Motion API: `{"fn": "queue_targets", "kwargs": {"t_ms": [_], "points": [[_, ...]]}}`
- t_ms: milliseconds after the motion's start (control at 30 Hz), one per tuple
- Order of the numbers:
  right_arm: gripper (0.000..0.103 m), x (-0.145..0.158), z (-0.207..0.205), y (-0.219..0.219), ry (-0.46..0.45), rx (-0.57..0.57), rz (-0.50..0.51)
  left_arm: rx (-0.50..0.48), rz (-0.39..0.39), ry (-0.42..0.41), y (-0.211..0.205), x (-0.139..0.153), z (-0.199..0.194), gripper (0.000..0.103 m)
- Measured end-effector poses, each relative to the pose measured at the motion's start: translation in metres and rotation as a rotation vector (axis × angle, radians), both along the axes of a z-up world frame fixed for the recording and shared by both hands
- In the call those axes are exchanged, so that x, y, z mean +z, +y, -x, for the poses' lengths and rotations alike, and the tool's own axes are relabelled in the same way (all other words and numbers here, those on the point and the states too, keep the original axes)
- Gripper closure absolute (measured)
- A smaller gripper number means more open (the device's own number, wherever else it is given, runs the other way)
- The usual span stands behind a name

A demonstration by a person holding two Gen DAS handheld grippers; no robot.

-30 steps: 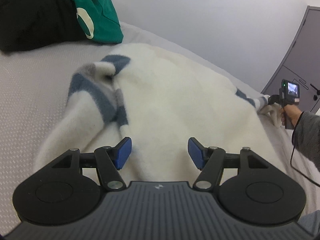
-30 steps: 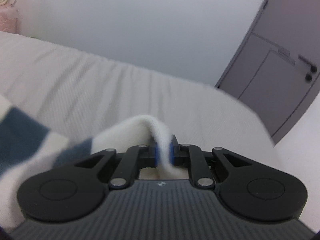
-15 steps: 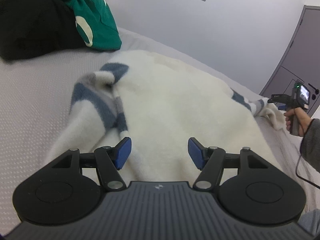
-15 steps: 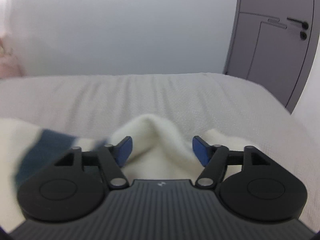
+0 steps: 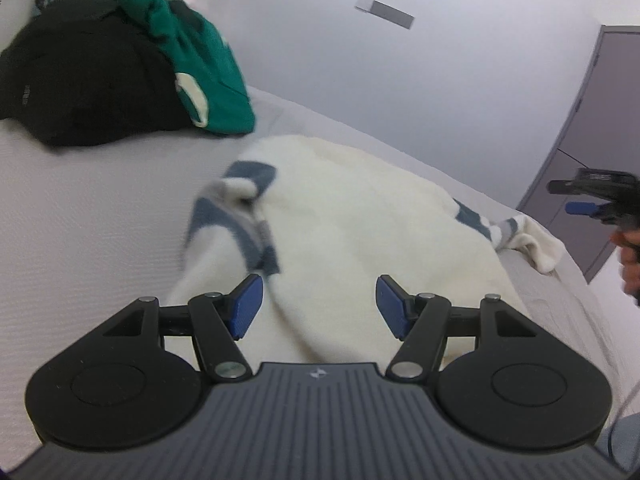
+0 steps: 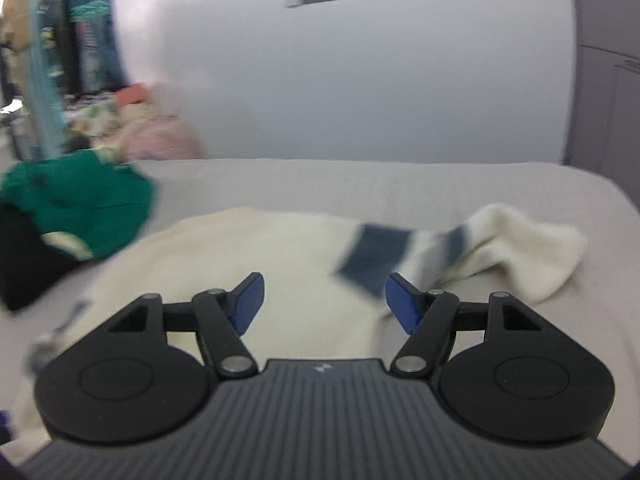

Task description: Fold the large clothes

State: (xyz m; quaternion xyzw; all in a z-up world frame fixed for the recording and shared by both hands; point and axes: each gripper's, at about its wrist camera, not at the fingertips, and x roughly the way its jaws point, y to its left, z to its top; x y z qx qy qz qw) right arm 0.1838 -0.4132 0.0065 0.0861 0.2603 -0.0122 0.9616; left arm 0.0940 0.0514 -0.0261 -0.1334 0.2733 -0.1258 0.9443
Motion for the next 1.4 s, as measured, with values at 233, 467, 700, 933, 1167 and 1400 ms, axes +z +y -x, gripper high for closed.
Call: {"fn": "queue_targets", "kwargs": {"t_ms": [233,467,700,933,1167,1400], "points": [[0.034,-0.002,0.056,0.088,-0.054,0.127,-0.104,0.109,0.005,0.060,0.029,-0.001,0.007,0.034],[0.034,-0.038,0.083,0.133,0.004,0.194,-0.240,0.218,0.060,0.167,0.059,-0.017,0.004,0.033],[0.034,-0.069,0.092,0.138,0.114,0.266,-0.256,0.220,0.202,0.284,0.067,-0.047,-0.015,0.033],[0.034,-0.092,0.087,0.139,0.175,0.296,-0.278,0.254,0.260,0.358,0.052,-0.069,-0.050,0.053],[0.034,-0.112,0.074,0.140,0.235,0.310,-0.289,0.337,0.233,0.338,0.066,-0.059,-0.068,0.093],[0.032,-0.119,0.066,0.141,0.245,0.327,-0.290,0.441,0.082,0.172,0.102,0.009,-0.085,0.093]]}}
